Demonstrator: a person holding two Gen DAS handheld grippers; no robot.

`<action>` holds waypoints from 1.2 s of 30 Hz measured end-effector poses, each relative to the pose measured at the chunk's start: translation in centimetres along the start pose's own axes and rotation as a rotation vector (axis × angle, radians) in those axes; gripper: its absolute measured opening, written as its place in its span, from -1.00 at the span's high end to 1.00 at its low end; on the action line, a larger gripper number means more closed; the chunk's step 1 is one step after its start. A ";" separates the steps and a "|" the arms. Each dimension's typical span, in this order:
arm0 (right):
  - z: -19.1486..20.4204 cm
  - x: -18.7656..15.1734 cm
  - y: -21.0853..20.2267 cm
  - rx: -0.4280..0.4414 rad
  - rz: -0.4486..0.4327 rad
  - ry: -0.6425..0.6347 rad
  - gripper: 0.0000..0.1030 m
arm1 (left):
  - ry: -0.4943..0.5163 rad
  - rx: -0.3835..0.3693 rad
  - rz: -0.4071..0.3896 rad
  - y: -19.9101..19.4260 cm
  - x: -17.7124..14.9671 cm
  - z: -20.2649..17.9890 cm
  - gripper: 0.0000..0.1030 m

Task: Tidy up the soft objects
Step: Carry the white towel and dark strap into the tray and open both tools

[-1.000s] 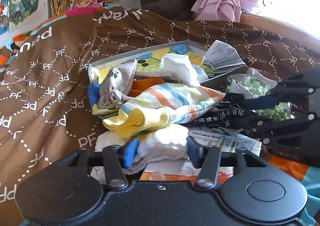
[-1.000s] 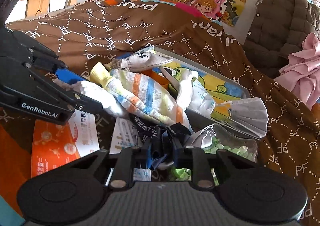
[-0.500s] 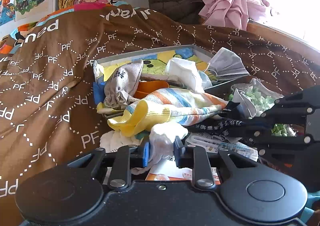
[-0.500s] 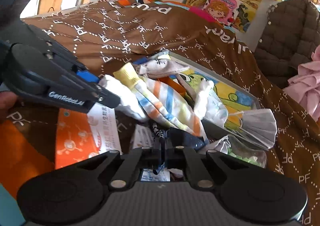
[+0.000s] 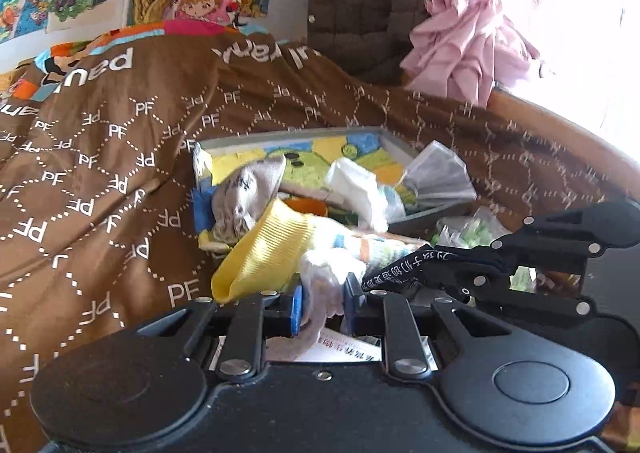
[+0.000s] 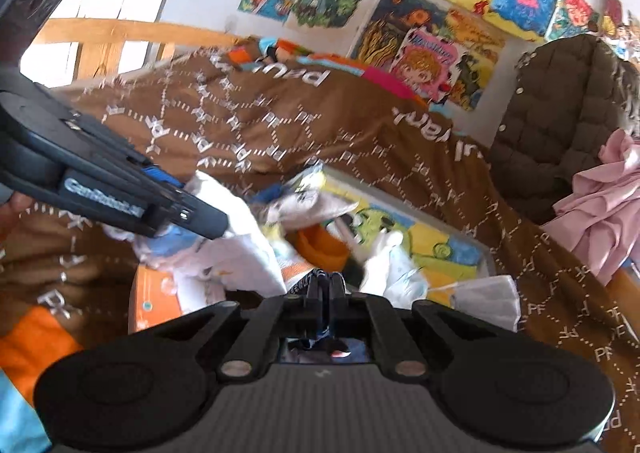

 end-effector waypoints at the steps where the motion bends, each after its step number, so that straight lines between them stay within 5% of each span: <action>1: -0.3 0.2 -0.3 -0.003 -0.006 0.006 0.95 | -0.015 -0.003 -0.010 -0.5 0.2 0.1 0.58; 22: -5.2 1.4 -2.3 -0.105 -0.141 0.147 0.96 | -0.112 -0.003 -0.206 -3.3 2.1 1.5 0.59; 36: -11.4 5.8 3.6 -0.126 -0.250 0.332 0.96 | -0.085 0.006 -0.310 -0.2 4.0 0.9 0.59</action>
Point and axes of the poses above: each gripper's, at about its wrist camera, not at the fingertips, and y roughly the way its jaws point, z to its left, x to its top, the point moved 3 cm from there along y, roughly the way its jaws point
